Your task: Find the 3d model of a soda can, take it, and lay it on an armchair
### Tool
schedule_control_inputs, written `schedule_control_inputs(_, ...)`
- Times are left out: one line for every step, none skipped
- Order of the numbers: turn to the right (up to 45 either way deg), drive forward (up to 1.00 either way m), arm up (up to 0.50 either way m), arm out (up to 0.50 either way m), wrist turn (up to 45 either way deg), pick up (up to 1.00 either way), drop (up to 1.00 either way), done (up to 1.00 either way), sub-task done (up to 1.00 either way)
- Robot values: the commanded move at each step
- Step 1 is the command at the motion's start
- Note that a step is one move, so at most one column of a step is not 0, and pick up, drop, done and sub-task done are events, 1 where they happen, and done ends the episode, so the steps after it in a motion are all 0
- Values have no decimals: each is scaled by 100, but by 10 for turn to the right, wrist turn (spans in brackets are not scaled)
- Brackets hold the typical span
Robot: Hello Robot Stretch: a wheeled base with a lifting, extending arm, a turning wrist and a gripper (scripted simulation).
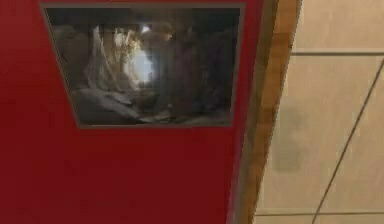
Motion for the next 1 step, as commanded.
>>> schedule_control_inputs(-450, 0, 0, 0, 0, 0, 0, 0, 0)
